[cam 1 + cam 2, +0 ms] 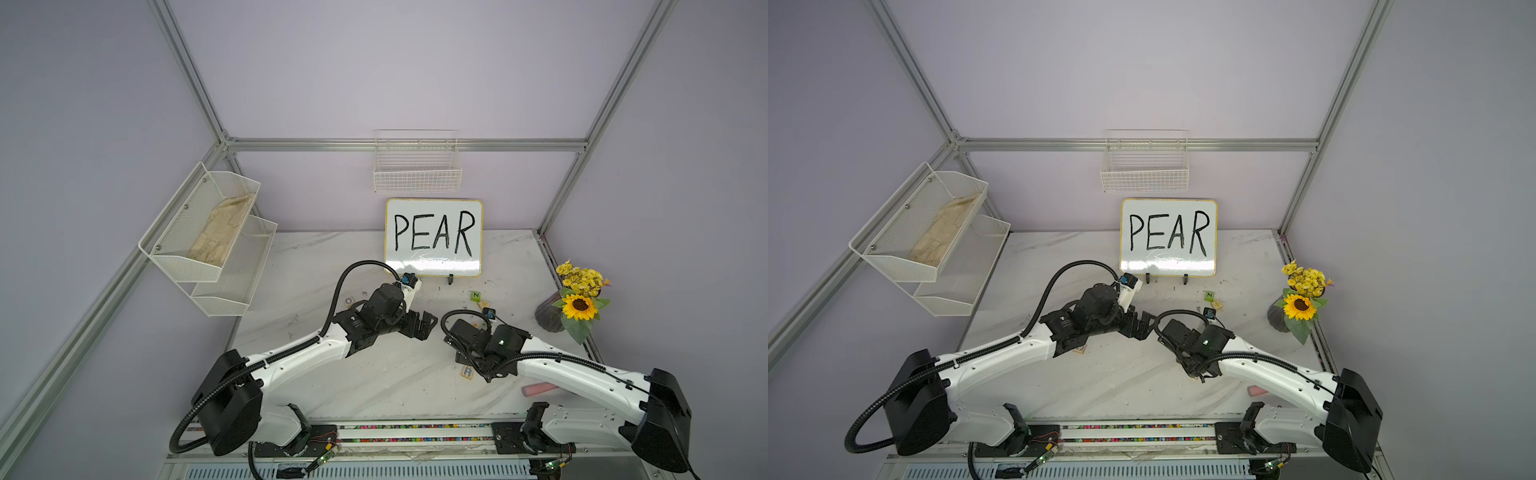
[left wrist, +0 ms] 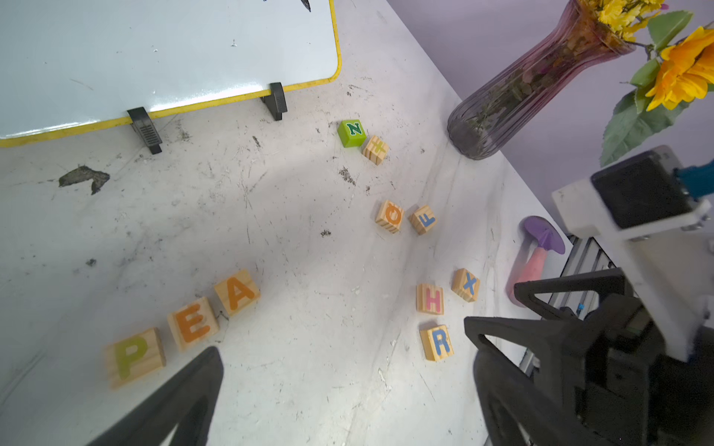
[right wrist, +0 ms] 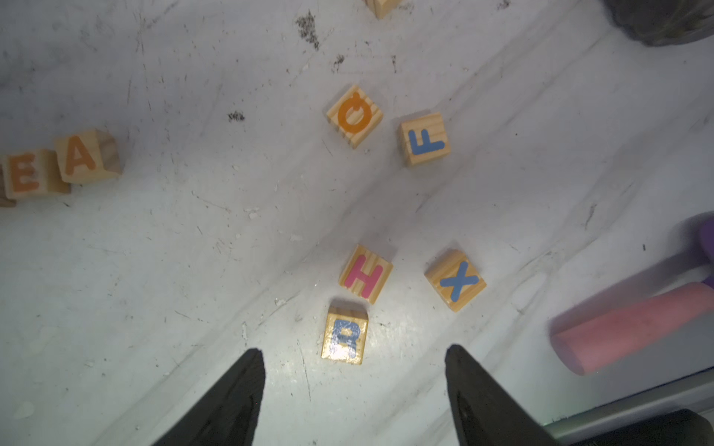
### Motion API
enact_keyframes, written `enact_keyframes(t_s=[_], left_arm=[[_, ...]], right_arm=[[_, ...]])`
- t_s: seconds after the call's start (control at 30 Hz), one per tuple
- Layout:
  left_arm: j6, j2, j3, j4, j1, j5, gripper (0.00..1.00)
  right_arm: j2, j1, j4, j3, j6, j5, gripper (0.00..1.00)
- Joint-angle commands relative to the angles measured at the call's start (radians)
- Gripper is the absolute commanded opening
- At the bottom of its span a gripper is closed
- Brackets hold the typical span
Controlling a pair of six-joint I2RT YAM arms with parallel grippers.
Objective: Spell the uppercase word “pear” with letter blocks
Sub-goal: Pick up the letter block from the center of the board.
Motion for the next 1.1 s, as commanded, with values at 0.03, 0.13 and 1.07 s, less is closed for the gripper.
enact_keyframes(t_s=[0.03,0.13,1.07], left_arm=[[0.003,-0.098,-0.1,0.048,-0.015,-0.035,1.0],[-0.003,-0.143,-0.136,0.05,-0.016,-0.045,1.0],[-0.013,-0.19,-0.163,0.03,-0.018,-0.128,1.0]], right_arm=[[-0.023,0.04,-0.049,-0.056,0.108,-0.014,0.73],[-0.07,0.043,0.044,-0.148,0.131,-0.056,0.67],[0.004,0.042,0.19,-0.231,0.178,-0.125,0.62]])
